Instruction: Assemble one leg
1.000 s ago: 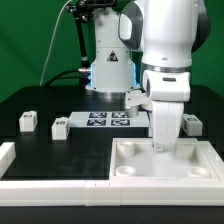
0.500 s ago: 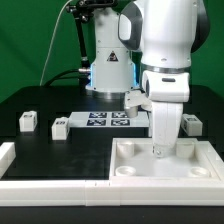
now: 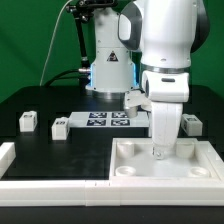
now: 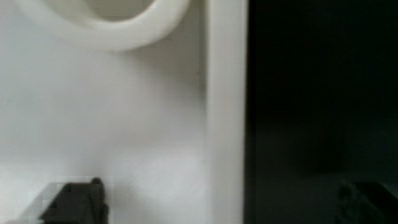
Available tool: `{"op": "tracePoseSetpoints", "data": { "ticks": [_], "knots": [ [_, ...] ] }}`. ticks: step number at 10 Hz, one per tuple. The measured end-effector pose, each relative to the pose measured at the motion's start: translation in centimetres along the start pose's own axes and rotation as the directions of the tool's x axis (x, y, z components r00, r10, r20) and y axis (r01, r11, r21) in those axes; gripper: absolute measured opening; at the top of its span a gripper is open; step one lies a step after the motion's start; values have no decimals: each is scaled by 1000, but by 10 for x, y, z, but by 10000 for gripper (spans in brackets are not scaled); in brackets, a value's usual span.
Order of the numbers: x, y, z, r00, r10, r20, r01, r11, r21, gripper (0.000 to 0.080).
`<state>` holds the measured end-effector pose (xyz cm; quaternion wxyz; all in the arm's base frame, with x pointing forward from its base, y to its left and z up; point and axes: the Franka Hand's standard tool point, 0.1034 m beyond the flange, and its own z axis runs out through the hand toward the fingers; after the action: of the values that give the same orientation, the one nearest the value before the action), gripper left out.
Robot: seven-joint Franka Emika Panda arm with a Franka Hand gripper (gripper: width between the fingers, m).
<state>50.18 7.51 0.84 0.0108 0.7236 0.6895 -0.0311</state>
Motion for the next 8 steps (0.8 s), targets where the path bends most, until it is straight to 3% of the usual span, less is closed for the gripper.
{"op": "tracePoseSetpoints", "data": {
  "ticks": [2, 4, 6, 8],
  "knots": [
    [1, 0, -1, 1000, 14, 0, -14, 1000, -2, 649],
    [3, -6, -20, 997, 76, -4, -76, 997, -19, 649],
    [7, -20, -42, 982, 187, 6, -186, 982, -16, 649],
    [10, -25, -44, 974, 228, 11, -227, 974, -10, 649]
  ]
}}
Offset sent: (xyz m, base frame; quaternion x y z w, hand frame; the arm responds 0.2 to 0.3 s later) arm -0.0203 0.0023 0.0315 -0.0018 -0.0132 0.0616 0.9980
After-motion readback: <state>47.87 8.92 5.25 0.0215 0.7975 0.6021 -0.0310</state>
